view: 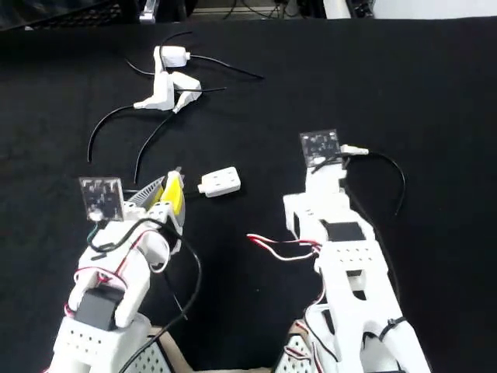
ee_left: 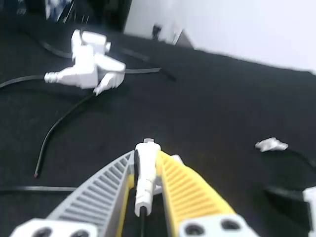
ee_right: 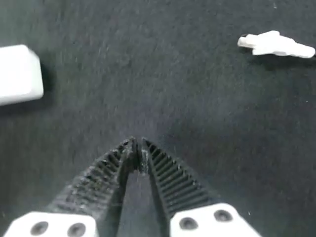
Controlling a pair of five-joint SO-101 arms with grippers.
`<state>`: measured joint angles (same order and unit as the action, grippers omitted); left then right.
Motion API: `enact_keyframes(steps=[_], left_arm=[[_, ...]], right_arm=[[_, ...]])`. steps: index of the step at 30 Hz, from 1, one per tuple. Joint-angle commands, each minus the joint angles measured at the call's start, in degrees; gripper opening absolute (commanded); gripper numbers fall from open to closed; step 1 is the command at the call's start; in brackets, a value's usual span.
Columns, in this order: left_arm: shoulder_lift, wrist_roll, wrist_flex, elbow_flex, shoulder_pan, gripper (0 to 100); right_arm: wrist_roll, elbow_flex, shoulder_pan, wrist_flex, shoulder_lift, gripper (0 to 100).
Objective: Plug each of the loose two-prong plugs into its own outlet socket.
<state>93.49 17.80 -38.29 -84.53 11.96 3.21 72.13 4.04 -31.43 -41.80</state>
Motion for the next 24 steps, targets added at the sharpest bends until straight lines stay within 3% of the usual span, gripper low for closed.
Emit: enact_keyframes(steps=[1,6,13,17,24], left_arm=[[-14.5,-2.2,0.2,9.4,-1.6,3],[-42.1,-5.3,-2.4,27.3,-3.8,3],[-74.1,-3.0,-25.1,68.9,-3.3,3],[-87.9,-2.2,-34.0,85.8,-3.4,3],[-104.3,11.3,-43.9,108.4,-1.6,3]], right_arm=[[-1.7,0.1,-1.7,1.8,-1.3,1.2],[-1.8,0.3,-2.4,2.8,-1.3,1.2],[-1.8,0.4,-2.8,2.9,-1.3,1.2],[-4.2,0.2,-4.9,2.9,-1.3,1.2],[-4.5,-0.1,-6.1,2.9,-1.3,1.2]])
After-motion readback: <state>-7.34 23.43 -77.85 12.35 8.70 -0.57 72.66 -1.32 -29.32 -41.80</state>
